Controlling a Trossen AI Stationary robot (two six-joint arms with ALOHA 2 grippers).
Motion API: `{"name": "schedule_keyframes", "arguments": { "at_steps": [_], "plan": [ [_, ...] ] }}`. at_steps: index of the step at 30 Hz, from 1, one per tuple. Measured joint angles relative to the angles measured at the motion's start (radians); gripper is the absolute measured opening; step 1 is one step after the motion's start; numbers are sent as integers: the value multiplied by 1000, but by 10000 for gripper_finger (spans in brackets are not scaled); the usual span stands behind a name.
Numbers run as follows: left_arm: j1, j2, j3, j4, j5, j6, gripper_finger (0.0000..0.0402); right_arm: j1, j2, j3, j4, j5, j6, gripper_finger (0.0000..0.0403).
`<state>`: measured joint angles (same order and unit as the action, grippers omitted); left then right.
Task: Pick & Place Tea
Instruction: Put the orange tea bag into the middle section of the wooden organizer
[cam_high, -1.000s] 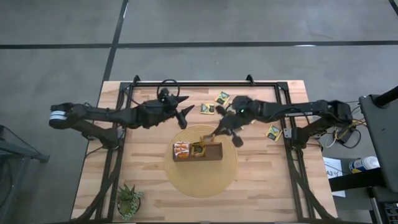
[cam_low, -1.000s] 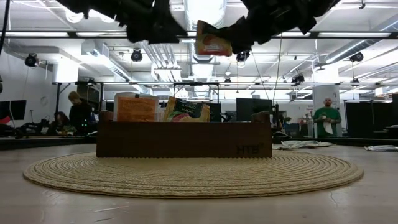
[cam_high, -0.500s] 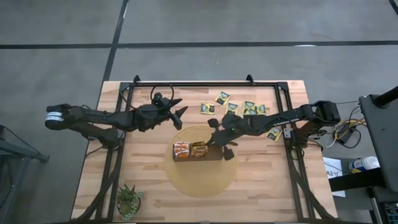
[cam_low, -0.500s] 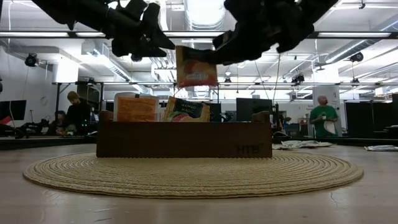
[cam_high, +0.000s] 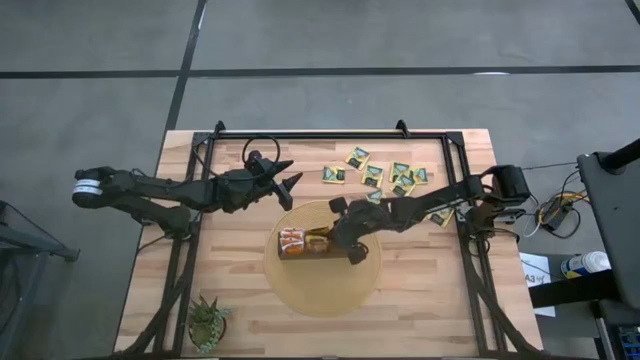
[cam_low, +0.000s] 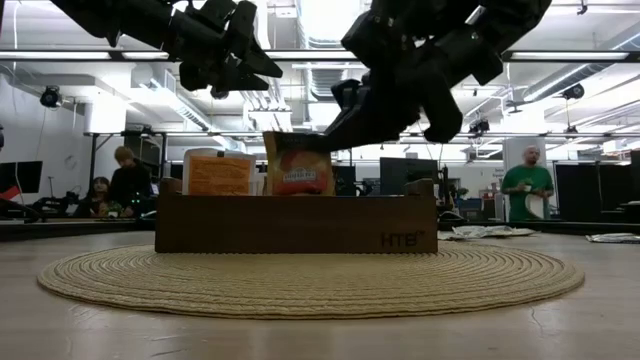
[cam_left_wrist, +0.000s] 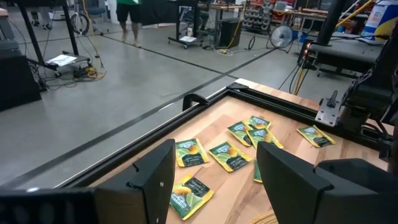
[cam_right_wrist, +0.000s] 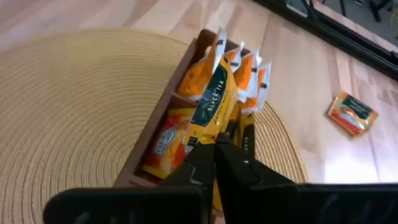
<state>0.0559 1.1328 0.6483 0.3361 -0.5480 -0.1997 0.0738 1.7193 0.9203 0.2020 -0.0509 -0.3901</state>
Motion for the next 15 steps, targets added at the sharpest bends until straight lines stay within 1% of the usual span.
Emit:
{"name": "schedule_keyframes", "arguments": {
  "at_steps": [4,9,15],
  "plan": [
    [0,0,0,0,0,2,219,0,20,0,6,-9,-10,8],
    [0,0,0,0,0,10,219,0,49,0,18,-109,6,8],
    [0,0,1,0,0,13,219,0,68,0,20,-111,24,8]
  ]
}}
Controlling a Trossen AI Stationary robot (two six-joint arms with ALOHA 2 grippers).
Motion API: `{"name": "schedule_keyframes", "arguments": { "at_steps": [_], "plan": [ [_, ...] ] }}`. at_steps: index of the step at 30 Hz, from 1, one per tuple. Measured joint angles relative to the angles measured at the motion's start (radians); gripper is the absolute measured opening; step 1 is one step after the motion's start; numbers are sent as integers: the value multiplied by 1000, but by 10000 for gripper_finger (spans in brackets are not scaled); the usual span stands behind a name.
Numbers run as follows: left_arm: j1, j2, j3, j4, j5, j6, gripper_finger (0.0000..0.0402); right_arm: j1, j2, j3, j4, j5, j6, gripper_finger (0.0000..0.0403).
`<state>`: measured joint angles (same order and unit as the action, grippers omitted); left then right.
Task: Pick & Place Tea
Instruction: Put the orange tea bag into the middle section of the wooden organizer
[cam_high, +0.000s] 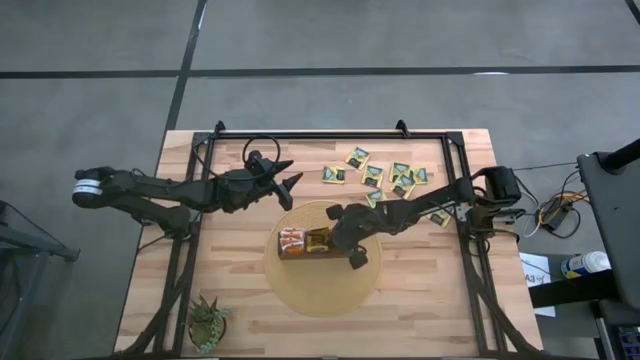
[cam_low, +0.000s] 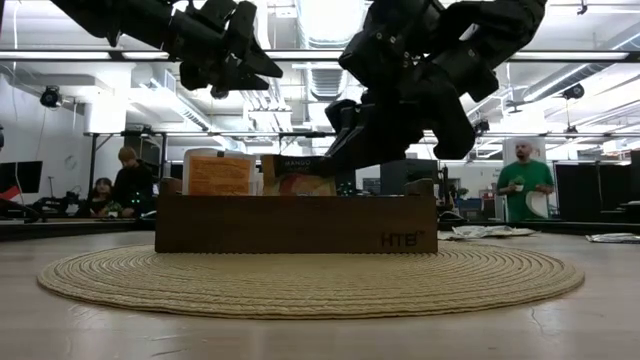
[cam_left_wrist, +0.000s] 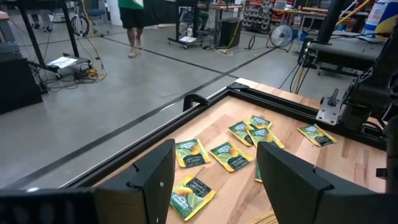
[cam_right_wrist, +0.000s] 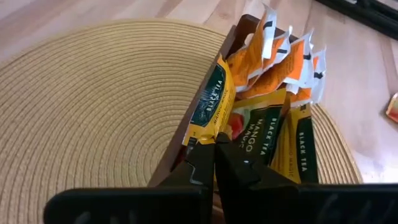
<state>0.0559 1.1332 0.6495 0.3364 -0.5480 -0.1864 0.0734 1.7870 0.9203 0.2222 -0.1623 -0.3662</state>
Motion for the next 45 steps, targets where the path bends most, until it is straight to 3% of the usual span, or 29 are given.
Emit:
{"name": "schedule_keyframes", "arguments": {
  "at_steps": [15,27,33,39,45],
  "plan": [
    [0,0,0,0,0,6,220,-2,2,0,-8,-3,102,18],
    [0,0,0,-16,1,8,220,-2,-55,0,-48,5,97,160],
    [0,0,0,-25,2,8,220,-2,-142,0,-89,4,101,194],
    [0,0,0,-21,1,14,220,14,-151,0,-54,-3,106,162],
    [1,-8,7,-16,-10,23,220,43,-148,0,-37,8,119,49]
  ]
}}
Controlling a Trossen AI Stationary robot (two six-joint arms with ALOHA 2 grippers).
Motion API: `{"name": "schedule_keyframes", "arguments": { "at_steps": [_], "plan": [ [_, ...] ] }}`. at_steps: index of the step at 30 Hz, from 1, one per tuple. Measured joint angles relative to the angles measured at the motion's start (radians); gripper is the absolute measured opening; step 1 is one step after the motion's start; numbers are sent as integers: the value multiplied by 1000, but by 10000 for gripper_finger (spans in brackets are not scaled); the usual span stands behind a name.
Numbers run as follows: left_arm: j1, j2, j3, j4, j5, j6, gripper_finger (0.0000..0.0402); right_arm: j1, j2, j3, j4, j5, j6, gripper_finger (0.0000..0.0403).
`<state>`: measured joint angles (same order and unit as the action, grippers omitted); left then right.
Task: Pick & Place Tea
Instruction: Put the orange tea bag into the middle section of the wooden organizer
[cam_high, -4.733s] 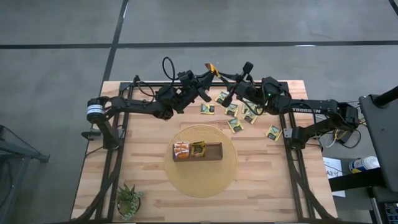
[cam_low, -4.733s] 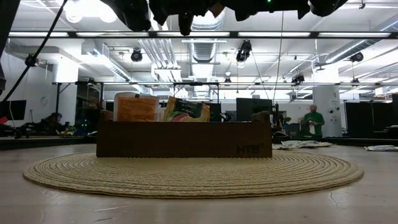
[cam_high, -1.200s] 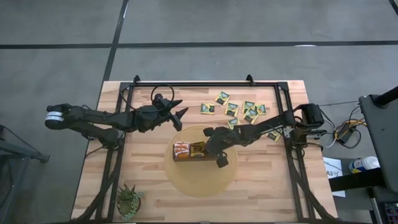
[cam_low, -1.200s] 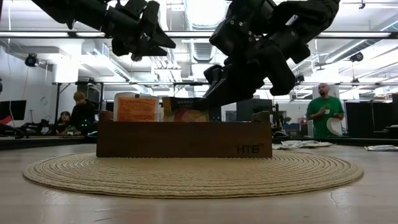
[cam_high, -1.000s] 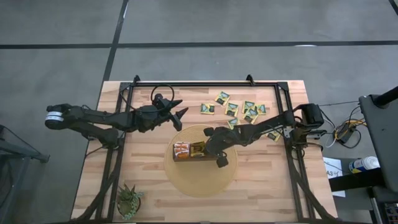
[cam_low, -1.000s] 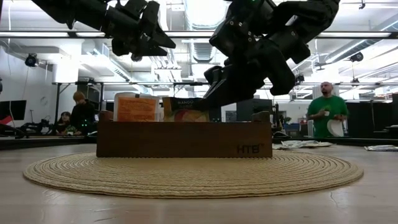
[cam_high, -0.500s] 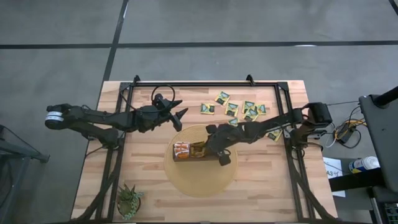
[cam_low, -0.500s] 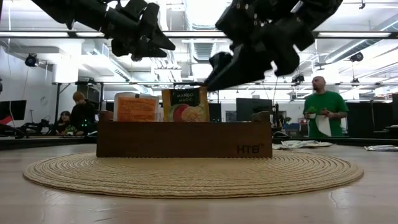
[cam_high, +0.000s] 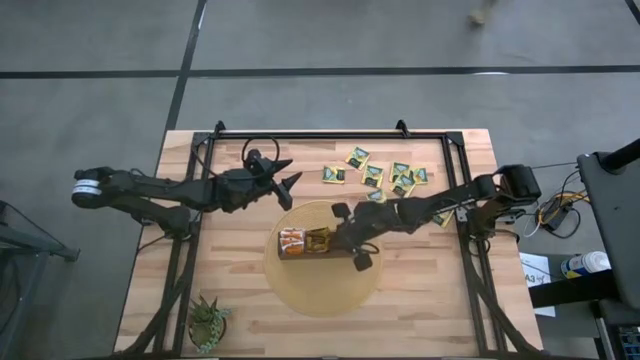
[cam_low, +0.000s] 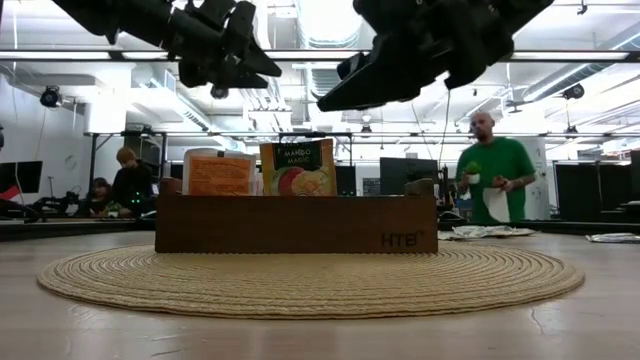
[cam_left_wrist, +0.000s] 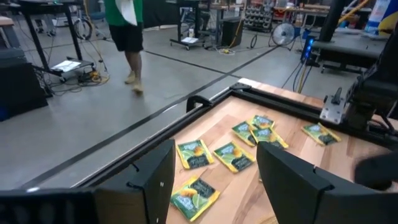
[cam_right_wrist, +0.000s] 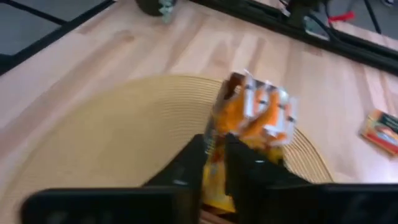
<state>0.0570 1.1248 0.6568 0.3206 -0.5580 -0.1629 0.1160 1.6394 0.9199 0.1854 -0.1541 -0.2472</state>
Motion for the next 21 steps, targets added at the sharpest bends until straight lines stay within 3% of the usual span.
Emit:
{"name": "schedule_keyframes", "arguments": {
  "at_steps": [2,12,17,21],
  "plan": [
    [0,-4,4,2,-2,1,220,16,0,0,16,-1,-9,20],
    [0,-5,12,1,-3,10,220,51,97,14,86,8,66,8],
    [0,-5,12,1,-4,8,220,49,181,56,79,63,100,8],
    [0,-5,12,0,-4,5,220,50,225,86,67,186,149,8]
  ]
}}
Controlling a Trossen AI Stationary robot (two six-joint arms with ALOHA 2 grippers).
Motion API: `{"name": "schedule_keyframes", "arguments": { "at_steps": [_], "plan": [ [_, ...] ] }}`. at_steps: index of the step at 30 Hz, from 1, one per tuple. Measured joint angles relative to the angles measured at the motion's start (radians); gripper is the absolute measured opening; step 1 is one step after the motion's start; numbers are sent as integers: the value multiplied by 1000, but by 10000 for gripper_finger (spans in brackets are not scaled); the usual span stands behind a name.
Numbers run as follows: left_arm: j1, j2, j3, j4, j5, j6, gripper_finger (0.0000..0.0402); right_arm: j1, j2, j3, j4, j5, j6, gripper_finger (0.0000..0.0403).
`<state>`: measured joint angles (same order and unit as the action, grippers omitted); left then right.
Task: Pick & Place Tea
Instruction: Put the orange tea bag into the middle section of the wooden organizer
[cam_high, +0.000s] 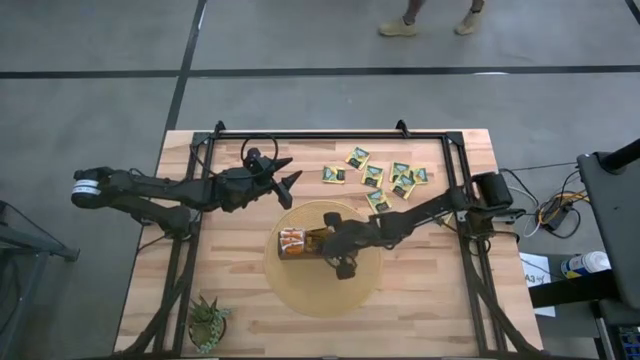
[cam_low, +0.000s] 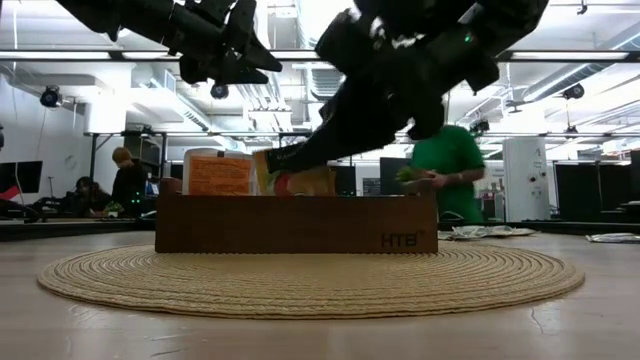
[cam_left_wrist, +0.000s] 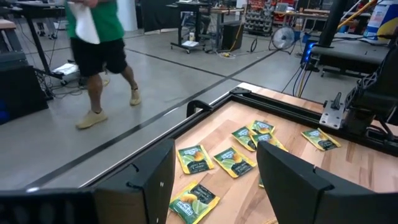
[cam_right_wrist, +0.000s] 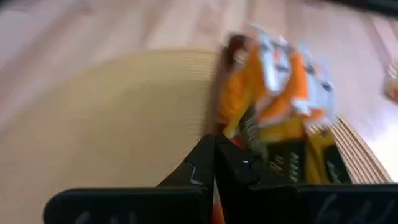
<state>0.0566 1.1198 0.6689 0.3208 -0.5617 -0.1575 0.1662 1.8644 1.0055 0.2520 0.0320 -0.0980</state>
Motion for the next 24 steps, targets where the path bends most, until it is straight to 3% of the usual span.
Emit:
{"name": "schedule_keyframes", "arguments": {
  "at_steps": [7,15,24],
  "plan": [
    [0,0,0,-8,-1,-2,220,-33,-6,6,-100,54,100,8],
    [-1,0,-2,-9,-2,4,220,-40,-4,6,-121,-92,92,8],
    [-1,0,-2,-8,-2,11,220,-40,-4,6,-122,-93,93,8]
  ]
}}
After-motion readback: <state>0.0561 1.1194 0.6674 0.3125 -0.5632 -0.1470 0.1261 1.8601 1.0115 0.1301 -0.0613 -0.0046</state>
